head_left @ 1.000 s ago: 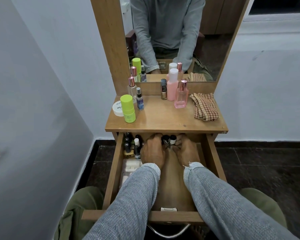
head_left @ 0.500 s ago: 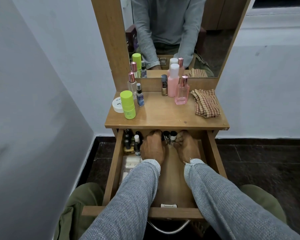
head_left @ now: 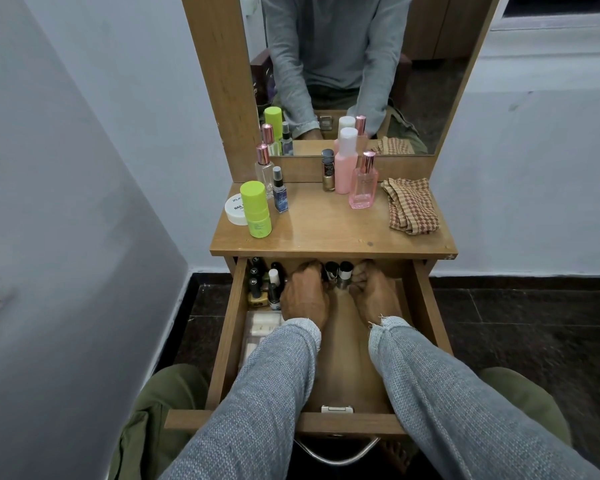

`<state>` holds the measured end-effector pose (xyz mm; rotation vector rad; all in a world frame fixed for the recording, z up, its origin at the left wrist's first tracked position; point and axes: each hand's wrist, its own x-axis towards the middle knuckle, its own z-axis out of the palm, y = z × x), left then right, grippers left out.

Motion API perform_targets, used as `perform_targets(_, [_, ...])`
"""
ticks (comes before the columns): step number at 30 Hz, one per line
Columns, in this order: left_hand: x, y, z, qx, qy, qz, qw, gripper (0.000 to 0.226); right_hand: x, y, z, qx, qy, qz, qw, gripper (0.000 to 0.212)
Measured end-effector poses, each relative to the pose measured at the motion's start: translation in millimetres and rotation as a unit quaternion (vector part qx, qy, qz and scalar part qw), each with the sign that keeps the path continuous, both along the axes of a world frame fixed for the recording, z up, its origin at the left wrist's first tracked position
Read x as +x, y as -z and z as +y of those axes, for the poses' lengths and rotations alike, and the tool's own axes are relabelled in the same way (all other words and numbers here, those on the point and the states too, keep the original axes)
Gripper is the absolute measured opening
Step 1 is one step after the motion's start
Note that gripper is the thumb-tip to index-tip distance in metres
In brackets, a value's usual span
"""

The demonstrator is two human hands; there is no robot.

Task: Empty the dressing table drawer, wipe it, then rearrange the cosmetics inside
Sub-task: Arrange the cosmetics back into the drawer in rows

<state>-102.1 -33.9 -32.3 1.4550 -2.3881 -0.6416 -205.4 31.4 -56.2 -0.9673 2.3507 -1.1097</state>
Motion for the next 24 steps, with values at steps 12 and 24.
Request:
perform_targets(12, [19.2,-32.0,15.3,-0.061,0.041,0.017,0.997,0.013,21.5,-61.0,27.1,-0.047,-0.083,0.264,0.96,0.011])
perform_targets(24, [-33.1,-116.8,-37.6,-0.117,0.02,0.075,0.99,0.023,-18.8,-90.3,-26.4,0.023,-0.08,0.357,0.93,0.016])
